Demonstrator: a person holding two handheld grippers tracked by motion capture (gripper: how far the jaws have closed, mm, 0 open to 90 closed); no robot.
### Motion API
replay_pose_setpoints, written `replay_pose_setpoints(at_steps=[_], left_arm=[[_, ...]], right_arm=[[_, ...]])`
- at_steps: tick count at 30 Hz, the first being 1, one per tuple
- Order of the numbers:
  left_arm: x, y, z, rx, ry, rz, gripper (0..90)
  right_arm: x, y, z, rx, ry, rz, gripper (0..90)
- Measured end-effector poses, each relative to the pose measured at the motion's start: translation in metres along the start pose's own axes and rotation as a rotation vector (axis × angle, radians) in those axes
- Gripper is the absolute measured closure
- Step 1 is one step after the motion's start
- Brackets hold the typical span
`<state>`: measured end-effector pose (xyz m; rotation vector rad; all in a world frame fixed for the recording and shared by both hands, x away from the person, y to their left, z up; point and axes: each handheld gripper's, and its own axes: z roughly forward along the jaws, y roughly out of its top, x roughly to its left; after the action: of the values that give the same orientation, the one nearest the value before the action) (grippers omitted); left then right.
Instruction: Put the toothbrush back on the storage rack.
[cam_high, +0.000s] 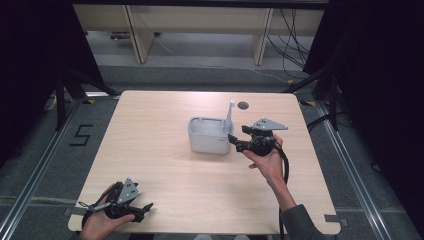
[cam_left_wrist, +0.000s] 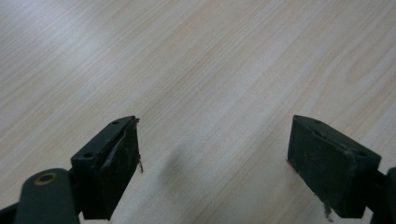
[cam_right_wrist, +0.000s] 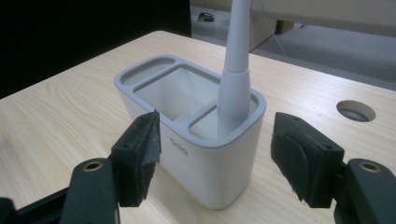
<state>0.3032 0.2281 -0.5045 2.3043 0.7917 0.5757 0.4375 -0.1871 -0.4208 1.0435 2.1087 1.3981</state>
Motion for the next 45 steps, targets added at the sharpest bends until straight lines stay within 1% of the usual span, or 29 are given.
replay_pose_setpoints(at_steps=[2,3,5,8,9,11,12,14,15,18,21,22,24,25,26,27,28,29,32,34,36,37,38,39,40,41,42,43,45], left_arm=[[0.001,0.0,0.0,0.003,-0.004,0.007,16.3],[0.001,0.0,0.0,0.003,-0.004,0.007,16.2],[0.0,0.0,0.0,0.0,-0.002,0.001,16.2],[0.0,0.0,0.0,0.002,-0.004,0.005,16.2],[0.001,0.0,0.0,0.002,-0.004,0.006,16.2],[0.001,0.0,0.0,0.003,-0.003,0.007,16.2],[0.0,0.0,0.0,0.002,-0.003,0.006,16.3],[0.001,0.0,0.0,0.002,-0.004,0.006,16.2],[0.0,0.0,0.0,0.003,-0.004,0.006,16.2],[0.001,0.0,-0.001,0.002,-0.003,0.006,16.2],[0.001,0.0,0.0,0.003,-0.002,0.007,16.2],[0.0,0.0,0.0,0.002,-0.003,0.006,16.2],[0.001,0.0,-0.001,0.002,-0.003,0.007,16.3],[0.001,0.0,-0.001,0.003,-0.002,0.009,16.2],[0.001,0.0,-0.001,0.002,-0.002,0.008,16.2],[0.0,0.0,-0.001,0.002,-0.003,0.006,16.3],[0.0,0.0,0.0,0.002,-0.004,0.004,16.3],[0.0,0.0,0.0,0.002,-0.003,0.005,16.2],[0.0,0.0,-0.001,0.002,-0.002,0.006,16.2],[0.001,0.0,-0.001,0.002,-0.002,0.007,16.2],[0.0,0.0,-0.001,0.002,-0.002,0.007,16.3],[0.0,0.0,0.0,0.001,-0.003,0.005,16.2],[0.0,0.0,0.0,0.001,-0.003,0.004,16.3],[0.0,0.0,-0.001,0.002,-0.003,0.004,16.2],[0.001,0.0,-0.001,0.002,0.001,0.006,16.2],[0.001,0.0,-0.001,0.003,0.0,0.008,16.3],[0.001,0.0,-0.001,0.004,0.001,0.01,16.2],[0.001,0.0,0.0,0.003,-0.004,-0.001,16.3],[0.001,0.0,0.0,0.002,-0.003,0.008,16.2]], right_arm=[[0.001,-0.002,0.0,0.01,0.015,0.03,33.7],[-0.001,-0.003,-0.001,-0.003,0.015,0.002,33.6],[0.001,-0.004,-0.003,0.004,0.02,0.026,33.4],[0.0,-0.005,-0.005,0.004,-0.003,0.003,33.3],[0.002,-0.006,-0.005,-0.007,0.009,0.025,33.3],[0.0,-0.007,-0.007,0.001,0.006,-0.002,33.1],[0.002,-0.008,-0.008,0.012,0.012,0.026,33.1],[0.002,-0.01,-0.009,-0.001,0.01,0.031,33.1],[0.001,-0.01,-0.009,0.0,0.017,0.006,33.1],[0.001,-0.012,-0.013,0.011,0.016,0.007,32.9],[0.004,-0.014,-0.015,0.001,0.011,0.033,32.5],[0.002,-0.014,-0.015,-0.002,0.017,0.006,32.5],[0.003,-0.014,-0.018,0.007,0.009,-0.003,32.3],[0.005,-0.014,-0.018,0.01,0.019,0.015,32.2],[0.005,-0.015,-0.018,0.001,0.027,0.004,32.0],[0.004,-0.015,-0.019,0.007,0.012,-0.014,31.8],[0.007,-0.017,-0.018,-0.001,0.024,0.016,31.6],[0.006,-0.017,-0.02,0.007,0.02,-0.007,31.5],[0.009,-0.02,-0.021,0.018,0.022,0.015,31.0],[0.008,-0.022,-0.021,0.016,0.047,0.001,31.0],[0.008,-0.023,-0.023,0.024,0.029,-0.012,30.7],[0.009,-0.024,-0.024,0.025,0.046,0.008,30.6],[0.009,-0.026,-0.025,0.016,0.028,-0.008,30.6],[0.01,-0.027,-0.026,0.023,0.046,0.01,30.6],[0.009,-0.028,-0.027,0.024,0.036,-0.008,30.6],[0.011,-0.03,-0.027,0.024,0.047,0.018,30.5],[0.009,-0.03,-0.029,0.027,0.038,-0.002,30.5],[0.01,-0.032,-0.031,0.04,0.042,0.012,30.4],[0.011,-0.034,-0.032,0.046,0.045,0.019,30.1]])
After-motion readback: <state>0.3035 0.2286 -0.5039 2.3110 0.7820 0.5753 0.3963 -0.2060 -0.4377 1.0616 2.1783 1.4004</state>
